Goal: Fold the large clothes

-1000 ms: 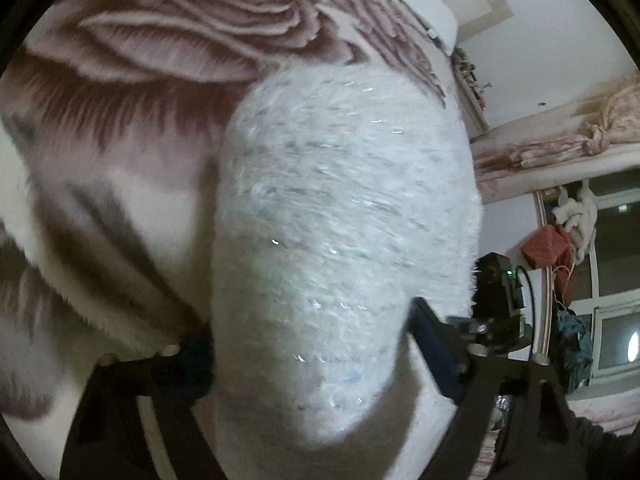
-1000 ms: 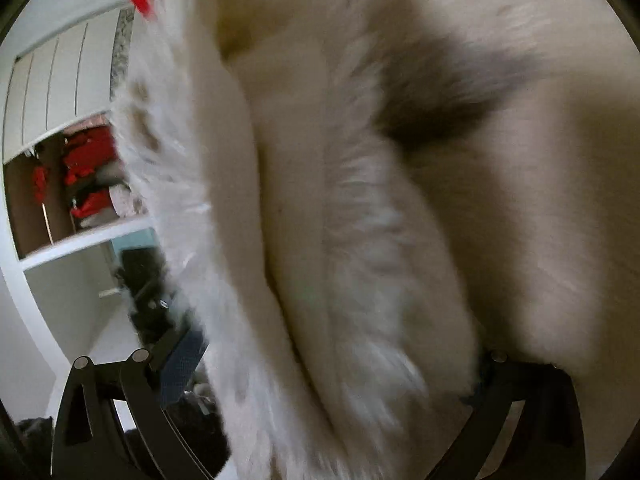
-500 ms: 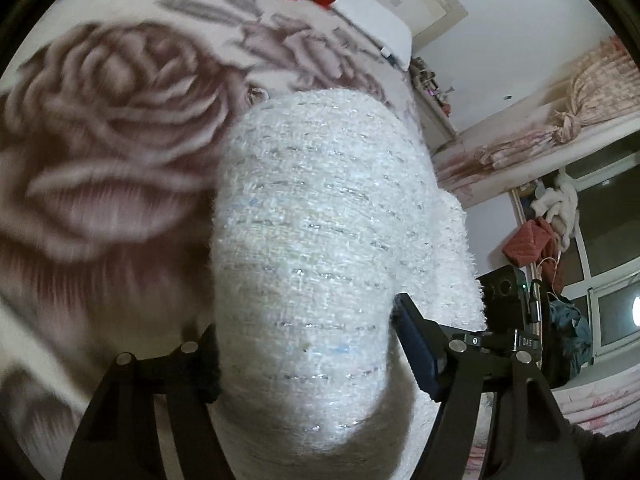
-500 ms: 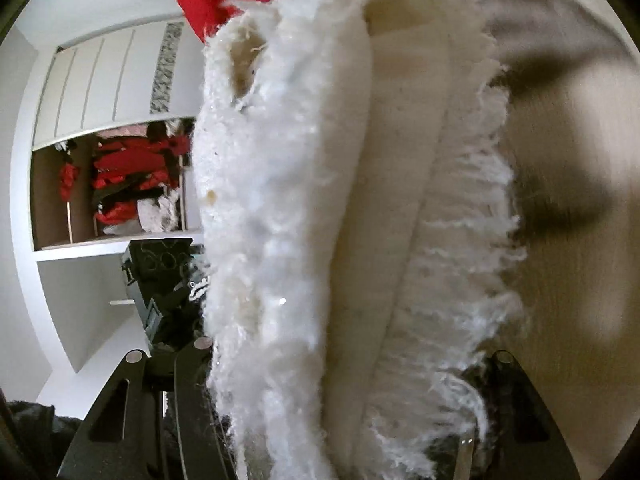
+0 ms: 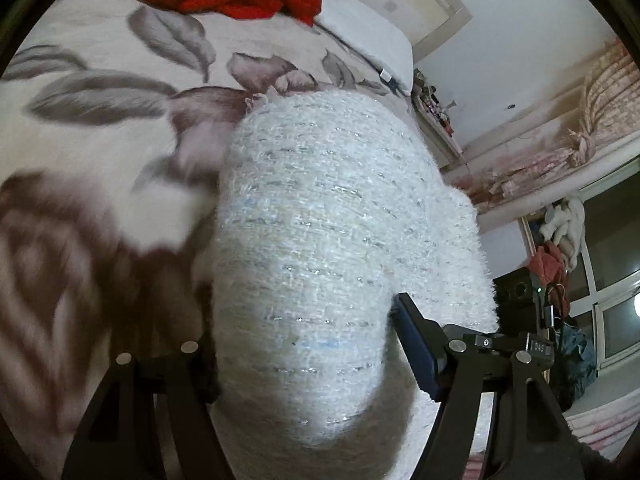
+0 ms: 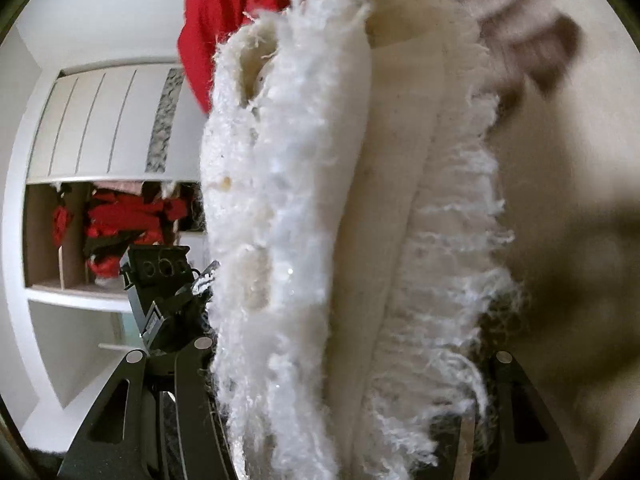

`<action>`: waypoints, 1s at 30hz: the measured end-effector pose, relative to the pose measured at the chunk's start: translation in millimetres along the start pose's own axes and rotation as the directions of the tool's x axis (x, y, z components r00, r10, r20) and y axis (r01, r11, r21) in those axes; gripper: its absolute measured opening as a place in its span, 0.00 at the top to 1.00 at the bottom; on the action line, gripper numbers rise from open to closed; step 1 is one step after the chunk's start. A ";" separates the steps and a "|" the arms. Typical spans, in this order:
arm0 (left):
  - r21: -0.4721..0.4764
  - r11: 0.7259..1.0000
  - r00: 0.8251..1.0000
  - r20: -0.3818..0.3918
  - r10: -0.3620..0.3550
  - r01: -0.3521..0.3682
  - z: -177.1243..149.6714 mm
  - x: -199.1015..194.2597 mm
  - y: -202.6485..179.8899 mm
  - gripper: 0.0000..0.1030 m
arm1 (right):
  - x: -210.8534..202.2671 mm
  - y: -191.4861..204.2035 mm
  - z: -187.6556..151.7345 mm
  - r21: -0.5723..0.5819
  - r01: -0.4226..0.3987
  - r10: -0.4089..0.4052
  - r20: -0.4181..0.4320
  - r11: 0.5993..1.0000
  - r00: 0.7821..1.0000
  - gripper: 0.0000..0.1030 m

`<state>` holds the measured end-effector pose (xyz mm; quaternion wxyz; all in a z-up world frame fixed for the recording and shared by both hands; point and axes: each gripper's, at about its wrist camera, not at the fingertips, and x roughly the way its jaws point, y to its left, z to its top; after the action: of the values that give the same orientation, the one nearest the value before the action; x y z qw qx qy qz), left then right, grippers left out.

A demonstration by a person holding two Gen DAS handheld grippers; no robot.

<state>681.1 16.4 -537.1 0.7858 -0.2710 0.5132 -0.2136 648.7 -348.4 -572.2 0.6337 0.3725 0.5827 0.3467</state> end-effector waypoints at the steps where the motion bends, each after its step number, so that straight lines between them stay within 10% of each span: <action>1: -0.011 1.000 1.000 -0.018 -0.002 0.002 11.3 18.5 10.1 0.33 | 7.7 -6.5 23.4 -0.007 0.009 -0.009 0.000 1.000 1.000 0.42; 9: -0.030 0.999 0.995 -0.094 -0.025 0.023 18.4 56.5 41.6 0.25 | 47.2 -62.8 87.2 0.037 0.092 -0.091 -0.024 0.995 0.996 0.41; 15: 0.074 0.978 0.981 -0.023 0.195 -0.193 6.0 23.2 5.4 0.22 | 59.6 -34.6 96.4 0.075 0.277 -0.278 0.000 0.958 0.961 0.24; 17: 0.156 0.925 0.938 0.037 0.344 -0.345 -9.9 9.6 -16.4 0.10 | 48.4 -5.1 79.5 0.023 0.474 -0.475 0.054 0.880 0.878 0.19; 21: 0.255 0.796 0.835 0.160 0.526 -0.550 -47.4 -18.4 -59.9 0.08 | 34.4 52.7 33.0 -0.018 0.769 -0.755 0.177 0.639 0.632 0.13; 25: 0.260 0.763 0.805 0.218 0.551 -0.592 -79.7 -54.5 -95.6 0.07 | 1.2 87.1 -14.3 -0.035 0.908 -0.870 0.271 0.418 0.411 0.10; 30: 0.262 0.764 0.806 0.262 0.531 -0.589 -94.9 -102.1 -143.4 0.07 | -47.9 135.2 -89.3 0.005 0.931 -0.880 0.329 0.364 0.342 0.09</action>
<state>546.3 -49.8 -405.0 0.8887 0.0136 0.4574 -0.0273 555.1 -319.0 -434.7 0.8240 -0.0310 0.5616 -0.0683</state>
